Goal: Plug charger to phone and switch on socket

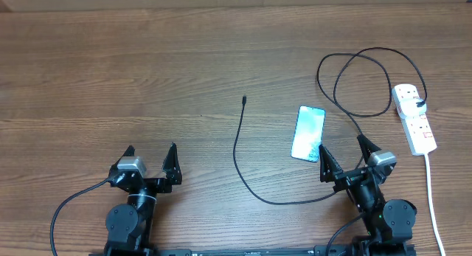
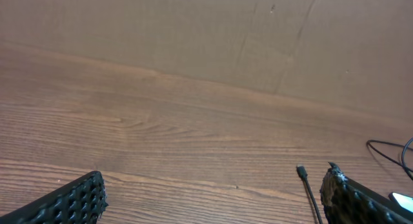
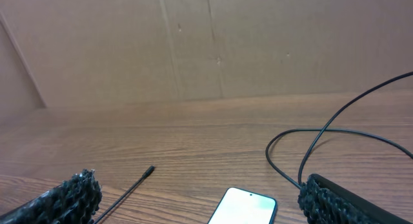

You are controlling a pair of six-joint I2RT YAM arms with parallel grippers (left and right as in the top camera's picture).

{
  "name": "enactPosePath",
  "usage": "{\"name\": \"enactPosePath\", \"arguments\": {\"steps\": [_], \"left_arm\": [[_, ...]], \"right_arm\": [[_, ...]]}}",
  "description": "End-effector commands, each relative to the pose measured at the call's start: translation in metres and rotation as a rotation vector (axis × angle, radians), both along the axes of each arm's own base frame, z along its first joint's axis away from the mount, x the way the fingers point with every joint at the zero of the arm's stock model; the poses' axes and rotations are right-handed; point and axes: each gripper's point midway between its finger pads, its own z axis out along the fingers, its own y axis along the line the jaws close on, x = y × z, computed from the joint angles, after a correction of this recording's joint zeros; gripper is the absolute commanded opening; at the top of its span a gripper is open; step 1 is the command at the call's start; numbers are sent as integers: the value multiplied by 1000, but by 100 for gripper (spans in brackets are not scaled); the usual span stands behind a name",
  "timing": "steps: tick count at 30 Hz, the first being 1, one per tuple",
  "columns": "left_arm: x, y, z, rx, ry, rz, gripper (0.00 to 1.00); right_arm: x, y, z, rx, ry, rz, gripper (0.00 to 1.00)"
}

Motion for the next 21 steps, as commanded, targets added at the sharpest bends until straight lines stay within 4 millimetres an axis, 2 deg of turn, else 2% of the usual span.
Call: {"name": "enactPosePath", "arguments": {"steps": [1, 10, 13, 16, 21], "left_arm": [[0, 1, 2, 16, -12, 0, 100], [0, 0, 2, 15, -12, -2, 100], [-1, -5, 13, 11, -44, -35, 99], [-7, -20, 40, 2, -92, -125, 100], [-28, -20, 99, -1, -154, -138, 100]], "right_arm": [[0, 0, -1, -4, -7, -1, 100], [0, 0, -2, -4, -6, -1, 100], [0, 0, -2, -4, -6, -1, 100], [0, 0, -2, -4, -6, -1, 100], [0, 0, -2, -4, -6, -1, 100]]}}
